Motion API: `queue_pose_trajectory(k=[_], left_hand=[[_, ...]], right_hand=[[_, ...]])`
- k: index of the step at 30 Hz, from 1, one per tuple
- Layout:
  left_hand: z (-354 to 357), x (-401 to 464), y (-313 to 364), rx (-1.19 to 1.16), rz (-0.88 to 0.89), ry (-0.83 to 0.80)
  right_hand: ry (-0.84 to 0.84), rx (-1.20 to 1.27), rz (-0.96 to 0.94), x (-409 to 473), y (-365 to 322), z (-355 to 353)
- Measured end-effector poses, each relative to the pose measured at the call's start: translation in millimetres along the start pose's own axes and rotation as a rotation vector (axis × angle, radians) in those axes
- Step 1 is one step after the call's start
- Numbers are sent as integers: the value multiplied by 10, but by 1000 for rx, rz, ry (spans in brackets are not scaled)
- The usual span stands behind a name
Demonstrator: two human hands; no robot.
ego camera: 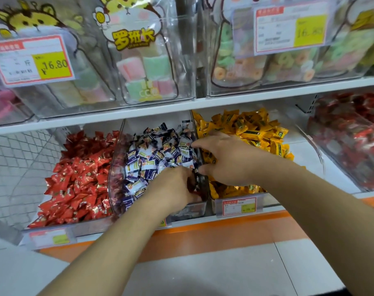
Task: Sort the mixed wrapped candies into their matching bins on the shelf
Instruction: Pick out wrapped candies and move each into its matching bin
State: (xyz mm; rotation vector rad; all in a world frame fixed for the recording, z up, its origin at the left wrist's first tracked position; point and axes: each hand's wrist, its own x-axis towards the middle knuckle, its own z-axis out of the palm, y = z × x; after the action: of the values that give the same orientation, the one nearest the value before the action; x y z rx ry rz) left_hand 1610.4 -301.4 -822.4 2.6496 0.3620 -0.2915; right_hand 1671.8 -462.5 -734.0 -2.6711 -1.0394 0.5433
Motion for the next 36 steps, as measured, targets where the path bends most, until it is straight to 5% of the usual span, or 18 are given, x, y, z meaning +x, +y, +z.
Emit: queue_pose_trajectory(k=[8, 20, 31, 36], left_hand=[[38, -23, -51, -170, 6, 33], [-227, -132, -246, -709, 16, 334], [-942, -538, -628, -793, -10, 638], [-1131, -595, -1124, -542, -140, 792]], right_hand=[[-18, 15, 7, -16, -15, -26], [-7, 7, 3, -32, -31, -23], [-4, 21, -5, -33, -60, -13], [11, 49, 2, -16, -48, 12]])
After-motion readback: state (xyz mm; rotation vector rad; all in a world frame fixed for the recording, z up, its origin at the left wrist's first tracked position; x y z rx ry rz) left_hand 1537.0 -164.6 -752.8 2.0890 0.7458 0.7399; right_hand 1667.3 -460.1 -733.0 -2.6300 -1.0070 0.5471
